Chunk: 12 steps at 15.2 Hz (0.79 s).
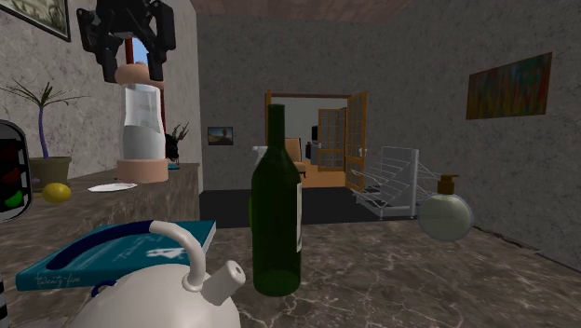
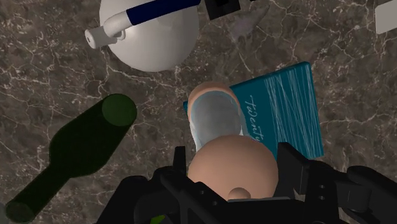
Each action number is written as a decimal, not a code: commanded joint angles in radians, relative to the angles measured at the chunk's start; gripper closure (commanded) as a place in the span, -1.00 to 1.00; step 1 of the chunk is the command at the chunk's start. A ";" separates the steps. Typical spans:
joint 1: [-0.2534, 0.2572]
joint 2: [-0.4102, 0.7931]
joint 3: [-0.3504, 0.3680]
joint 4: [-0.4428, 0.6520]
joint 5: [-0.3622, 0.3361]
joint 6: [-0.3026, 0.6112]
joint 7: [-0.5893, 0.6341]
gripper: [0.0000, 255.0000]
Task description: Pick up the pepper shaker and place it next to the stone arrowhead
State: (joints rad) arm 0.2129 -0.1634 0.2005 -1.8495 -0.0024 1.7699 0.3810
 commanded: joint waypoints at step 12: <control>0.001 -0.004 0.002 -0.179 0.001 0.175 0.003 1.00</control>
State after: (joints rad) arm 0.2143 -0.1688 0.2021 -2.0160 -0.0013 1.9309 0.3839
